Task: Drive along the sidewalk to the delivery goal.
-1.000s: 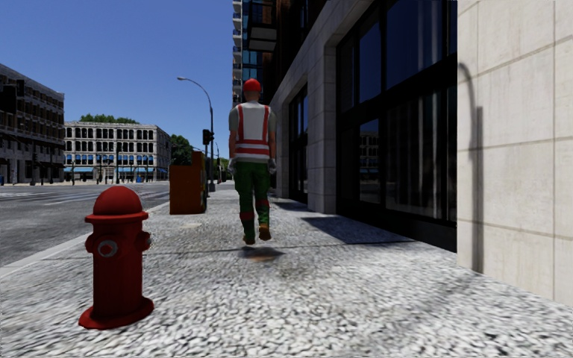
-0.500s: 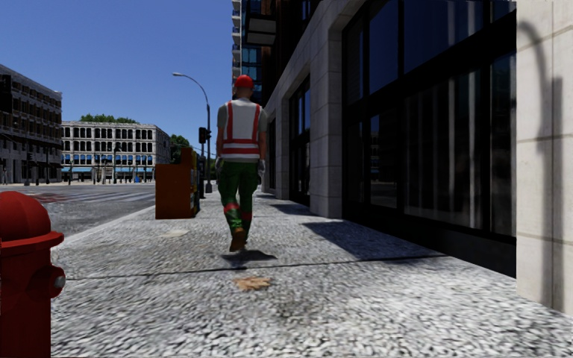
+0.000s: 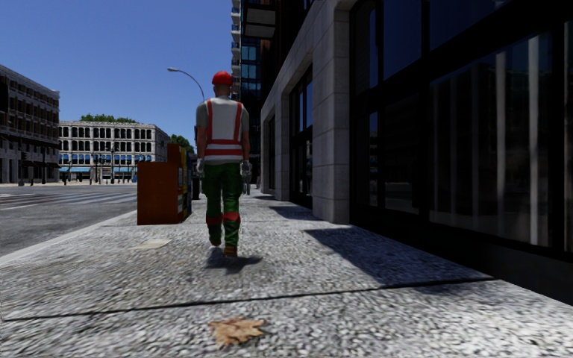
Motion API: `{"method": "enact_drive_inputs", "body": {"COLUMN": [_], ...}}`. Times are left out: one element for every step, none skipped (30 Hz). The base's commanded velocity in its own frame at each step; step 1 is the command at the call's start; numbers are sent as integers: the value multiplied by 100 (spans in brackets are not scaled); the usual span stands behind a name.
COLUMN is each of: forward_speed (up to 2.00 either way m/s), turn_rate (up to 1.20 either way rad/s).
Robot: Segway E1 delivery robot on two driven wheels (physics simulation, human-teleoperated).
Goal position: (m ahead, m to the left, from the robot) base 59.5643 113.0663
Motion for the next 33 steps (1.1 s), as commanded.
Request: {"method": "enact_drive_inputs", "body": {"forward_speed": [129,126,126,124,124,123,123,122,122,122,122,122,122,121,121,121,121,121,121,121,121,120,120,120,120,120,119,118,117,117,115,113,109], "turn_rate": [0,0,0,0,5,10,13,16,18,20,22,22,24,25,27,28,28,28,28,28,28,28,28,28,28,28,28,28,28,28,28,28,28]}}
